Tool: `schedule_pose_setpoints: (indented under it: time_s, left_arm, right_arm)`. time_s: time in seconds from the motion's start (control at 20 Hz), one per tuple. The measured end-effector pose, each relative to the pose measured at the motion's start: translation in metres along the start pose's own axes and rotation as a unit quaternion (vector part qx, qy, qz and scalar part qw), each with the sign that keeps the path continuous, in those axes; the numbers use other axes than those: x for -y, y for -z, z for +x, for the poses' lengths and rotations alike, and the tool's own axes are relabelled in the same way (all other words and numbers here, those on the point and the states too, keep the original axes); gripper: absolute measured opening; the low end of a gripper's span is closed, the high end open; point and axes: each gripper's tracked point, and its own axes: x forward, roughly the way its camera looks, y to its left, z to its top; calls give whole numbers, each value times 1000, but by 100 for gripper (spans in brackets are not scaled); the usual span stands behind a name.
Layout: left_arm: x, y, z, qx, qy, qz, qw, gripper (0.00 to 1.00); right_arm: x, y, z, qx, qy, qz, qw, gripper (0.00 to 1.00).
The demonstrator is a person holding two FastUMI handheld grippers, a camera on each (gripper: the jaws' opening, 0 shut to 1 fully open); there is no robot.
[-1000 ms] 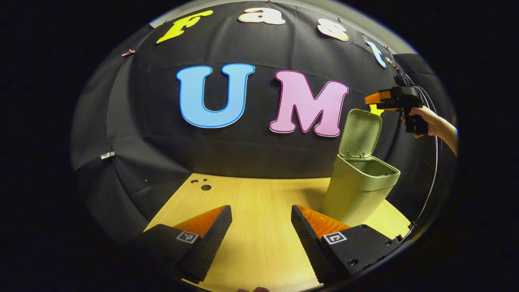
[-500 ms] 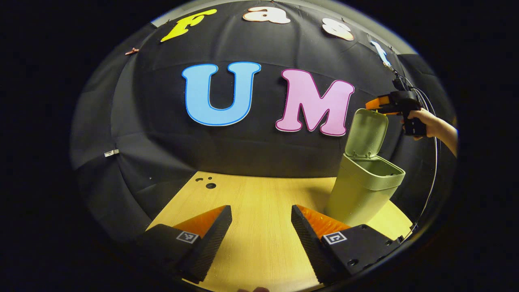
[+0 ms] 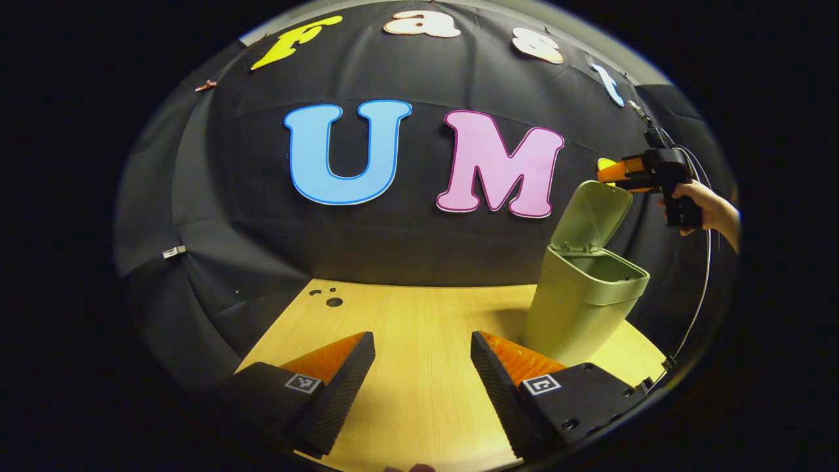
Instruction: Press the lid of the desktop garbage bin to open it, pick up the crumpled paper on the desktop and throw it into the bin, then pick up the pop can on the desktop and drop it into the bin, and finally close the garbage bin lid.
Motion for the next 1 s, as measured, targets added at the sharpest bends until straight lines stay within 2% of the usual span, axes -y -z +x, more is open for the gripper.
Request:
schedule_pose_setpoints:
  time_s: [0.6, 1.0]
  left_arm:
    - [4, 0, -4, 2, 7, 9, 1000, 95]
    - [4, 3, -3, -1, 11, 12, 1000, 95]
  right_arm:
    - [-8, 65, -39, -47, -14, 0, 999, 96]
    - [-14, 117, -51, -87, -16, -12, 996, 96]
